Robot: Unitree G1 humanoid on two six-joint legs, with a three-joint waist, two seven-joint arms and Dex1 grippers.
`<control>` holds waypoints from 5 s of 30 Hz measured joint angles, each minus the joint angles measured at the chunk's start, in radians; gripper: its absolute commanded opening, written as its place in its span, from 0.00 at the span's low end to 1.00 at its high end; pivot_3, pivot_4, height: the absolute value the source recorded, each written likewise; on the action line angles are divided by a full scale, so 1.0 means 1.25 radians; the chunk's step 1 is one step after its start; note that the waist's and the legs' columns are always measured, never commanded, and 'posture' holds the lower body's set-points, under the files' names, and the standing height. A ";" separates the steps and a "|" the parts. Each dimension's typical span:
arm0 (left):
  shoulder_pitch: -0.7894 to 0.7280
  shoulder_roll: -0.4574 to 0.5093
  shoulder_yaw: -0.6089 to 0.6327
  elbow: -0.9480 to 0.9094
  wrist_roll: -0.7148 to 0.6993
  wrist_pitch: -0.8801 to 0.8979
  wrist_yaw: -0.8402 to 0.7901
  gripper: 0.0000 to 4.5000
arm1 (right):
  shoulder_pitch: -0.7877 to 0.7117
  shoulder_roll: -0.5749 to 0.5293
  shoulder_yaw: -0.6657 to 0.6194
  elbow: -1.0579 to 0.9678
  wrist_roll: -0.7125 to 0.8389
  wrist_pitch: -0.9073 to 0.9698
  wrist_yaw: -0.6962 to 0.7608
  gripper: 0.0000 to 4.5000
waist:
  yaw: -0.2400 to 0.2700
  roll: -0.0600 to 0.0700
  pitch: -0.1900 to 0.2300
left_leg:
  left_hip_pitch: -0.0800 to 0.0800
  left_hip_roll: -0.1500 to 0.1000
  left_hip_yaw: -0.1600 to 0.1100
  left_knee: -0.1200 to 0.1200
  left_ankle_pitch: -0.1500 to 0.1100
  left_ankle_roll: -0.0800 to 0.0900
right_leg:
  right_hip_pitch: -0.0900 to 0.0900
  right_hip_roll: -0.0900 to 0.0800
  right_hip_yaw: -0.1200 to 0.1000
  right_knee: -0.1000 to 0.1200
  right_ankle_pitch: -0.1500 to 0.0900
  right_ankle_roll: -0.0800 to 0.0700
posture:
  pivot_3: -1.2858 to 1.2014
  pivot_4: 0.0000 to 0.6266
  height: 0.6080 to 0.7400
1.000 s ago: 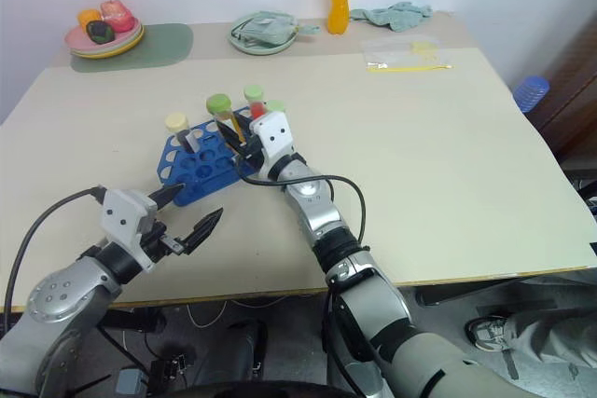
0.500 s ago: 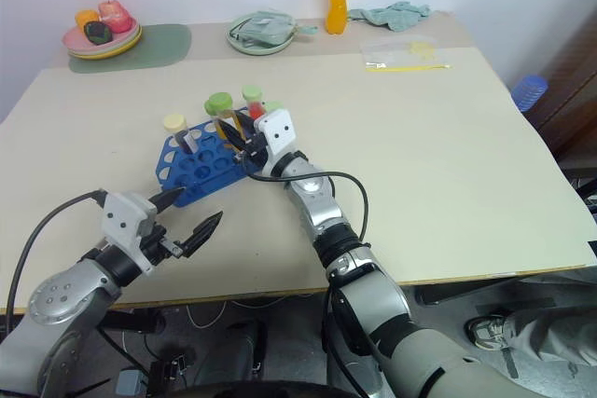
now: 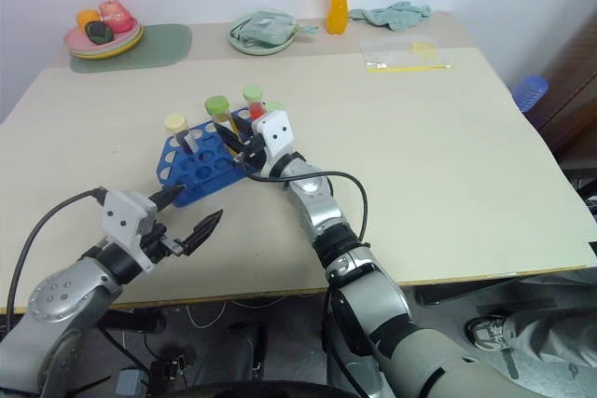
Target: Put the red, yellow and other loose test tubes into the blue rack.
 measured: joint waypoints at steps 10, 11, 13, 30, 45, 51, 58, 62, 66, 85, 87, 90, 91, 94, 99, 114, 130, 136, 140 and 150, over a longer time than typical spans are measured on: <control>0.023 0.000 0.000 0.015 0.002 -0.033 -0.016 1.00 | -0.001 0.000 0.001 0.049 -0.003 -0.034 0.001 0.39 | 0.001 0.000 0.000 | 0.000 0.000 0.000 0.000 0.000 0.000 | 0.000 0.000 0.000 0.000 0.000 0.000 | 0.52 0.24 1.00; 0.026 -0.001 0.000 0.017 0.002 -0.035 -0.016 1.00 | -0.001 0.000 -0.001 0.049 -0.002 -0.033 0.008 0.49 | 0.001 0.000 0.000 | 0.000 0.000 0.000 0.000 0.000 0.000 | 0.000 0.000 0.000 0.000 0.000 0.000 | 0.52 0.24 1.00; 0.029 -0.001 0.001 0.018 0.001 -0.033 -0.014 1.00 | 0.000 0.000 -0.001 0.048 -0.002 -0.033 0.020 0.73 | 0.000 0.000 0.000 | 0.000 0.000 0.000 0.000 0.000 0.000 | 0.000 0.000 0.000 0.000 0.000 0.000 | 0.52 0.24 1.00; -0.193 0.472 0.232 0.061 -0.222 0.663 -0.027 1.00 | 0.130 -0.179 0.060 -0.498 0.037 0.246 0.208 0.98 | -0.001 0.000 0.001 | 0.001 -0.001 -0.002 0.000 0.000 0.000 | 0.001 0.000 -0.002 0.000 0.000 0.000 | 0.52 0.24 1.00; -0.595 0.629 -0.318 0.359 -0.153 0.747 -0.206 0.87 | 0.205 -0.340 0.101 -0.663 0.069 0.364 0.397 1.00 | -0.017 -0.001 0.002 | -0.001 -0.001 -0.001 0.000 0.000 -0.001 | -0.001 0.000 -0.001 0.000 -0.001 0.000 | 0.52 0.24 1.00; -0.617 0.607 -0.379 0.387 -0.117 0.737 -0.230 0.23 | 0.216 -0.337 0.102 -0.678 0.067 0.372 0.382 1.00 | -0.017 -0.001 0.002 | -0.001 -0.001 -0.002 0.000 0.000 0.000 | -0.001 0.000 -0.001 0.000 -0.001 0.001 | 0.52 0.24 1.00; -0.544 0.642 -0.339 0.384 -0.095 0.685 -0.256 0.17 | 0.221 -0.333 0.103 -0.705 0.067 0.375 0.374 1.00 | -0.021 -0.001 0.002 | -0.001 0.000 -0.001 0.000 0.000 0.000 | -0.001 0.001 0.000 0.001 -0.001 0.000 | 0.52 0.24 1.00; -0.403 0.644 -0.163 0.416 -0.064 0.581 -0.224 0.17 | 0.226 -0.341 0.101 -0.709 0.067 0.378 0.374 1.00 | -0.017 -0.001 0.002 | -0.001 0.000 -0.001 0.000 0.000 0.000 | -0.002 0.001 -0.001 0.001 -0.001 0.000 | 0.52 0.24 1.00; -0.289 0.390 0.231 0.278 -0.007 0.323 -0.102 0.17 | 0.250 -0.346 0.088 -0.706 0.067 0.420 0.344 1.00 | 0.005 -0.003 0.001 | -0.002 0.000 0.000 0.001 0.000 -0.001 | -0.001 -0.003 -0.001 -0.001 0.000 0.000 | 0.52 0.24 1.00; -0.227 -0.237 -0.129 0.222 0.353 -0.245 0.335 0.17 | 0.345 -0.372 0.032 -0.626 0.044 0.469 0.241 1.00 | 0.023 -0.004 -0.001 | 0.001 -0.002 0.000 0.002 0.001 -0.001 | 0.003 -0.001 0.000 0.000 0.001 0.001 | 0.52 0.24 1.00; -0.239 -0.243 -0.131 0.240 0.355 -0.269 0.336 0.17 | 0.345 -0.371 0.032 -0.626 0.044 0.469 0.238 1.00 | 0.024 -0.004 -0.001 | 0.000 -0.002 0.000 0.002 0.001 -0.001 | 0.003 -0.001 0.000 0.000 0.001 0.001 | 0.52 0.24 1.00; -0.256 -0.255 -0.135 0.271 0.349 -0.287 0.328 0.17 | 0.345 -0.371 0.032 -0.627 0.046 0.471 0.236 1.00 | 0.025 -0.004 -0.001 | 0.000 -0.002 0.000 0.002 0.001 -0.001 | 0.003 -0.001 0.000 0.000 0.001 0.001 | 0.52 0.24 1.00; -0.261 -0.257 -0.138 0.280 0.349 -0.292 0.325 0.17 | 0.346 -0.371 0.032 -0.630 0.048 0.475 0.238 1.00 | 0.025 -0.004 -0.001 | 0.000 -0.002 0.000 0.002 0.001 -0.001 | 0.003 -0.001 0.000 0.000 0.001 0.001 | 0.52 0.24 1.00; -0.271 -0.260 -0.149 0.292 0.349 -0.295 0.314 0.17 | 0.355 -0.374 0.032 -0.658 0.077 0.500 0.264 1.00 | 0.025 -0.004 -0.001 | 0.000 -0.002 0.000 0.002 0.001 -0.001 | 0.003 -0.001 0.000 0.000 0.001 0.001 | 0.52 0.24 1.00; -0.272 -0.265 -0.156 0.302 0.348 -0.295 0.297 0.17 | 0.383 -0.406 0.037 -0.737 0.136 0.535 0.340 1.00 | 0.025 -0.004 -0.001 | 0.000 -0.002 0.000 0.002 0.001 -0.001 | 0.003 -0.001 0.000 0.000 0.001 0.001 | 0.52 0.24 1.00; -0.273 -0.271 -0.157 0.301 0.351 -0.283 0.291 0.17 | 0.384 -0.402 0.044 -0.745 0.139 0.541 0.350 1.00 | 0.025 -0.004 -0.001 | 0.001 -0.002 0.000 0.002 0.001 -0.001 | 0.003 -0.001 0.000 0.000 0.001 0.001 | 0.52 0.24 1.00; -0.276 -0.293 -0.152 0.299 0.352 -0.253 0.292 0.17 | 0.394 -0.397 0.051 -0.744 0.139 0.540 0.344 1.00 | 0.025 -0.004 -0.001 | 0.001 -0.002 0.000 0.002 0.001 -0.001 | 0.003 -0.001 0.000 0.000 0.001 0.001 | 0.52 0.24 1.00; -0.270 -0.312 -0.142 0.335 0.329 -0.264 0.292 0.49 | 0.395 -0.396 0.051 -0.744 0.139 0.540 0.341 1.00 | 0.026 -0.004 -0.001 | 0.001 -0.002 0.000 0.003 0.001 -0.001 | 0.003 -0.001 0.000 0.000 0.001 0.001 | 0.52 0.24 1.00; -0.265 -0.315 -0.147 0.343 0.329 -0.283 0.294 0.95 | 0.394 -0.395 0.051 -0.744 0.138 0.532 0.333 1.00 | 0.026 -0.004 -0.001 | 0.001 -0.002 -0.001 0.003 0.001 -0.001 | 0.003 -0.001 0.000 0.000 0.001 0.001 | 0.52 0.24 1.00; -0.101 -0.186 -0.011 0.080 0.136 -0.171 0.177 0.99 | 0.366 -0.513 -0.040 -0.765 0.200 0.596 0.371 1.00 | 0.022 -0.004 -0.001 | 0.001 -0.001 0.000 0.002 0.000 -0.001 | 0.003 -0.001 0.000 0.000 0.000 0.001 | 0.52 0.24 1.00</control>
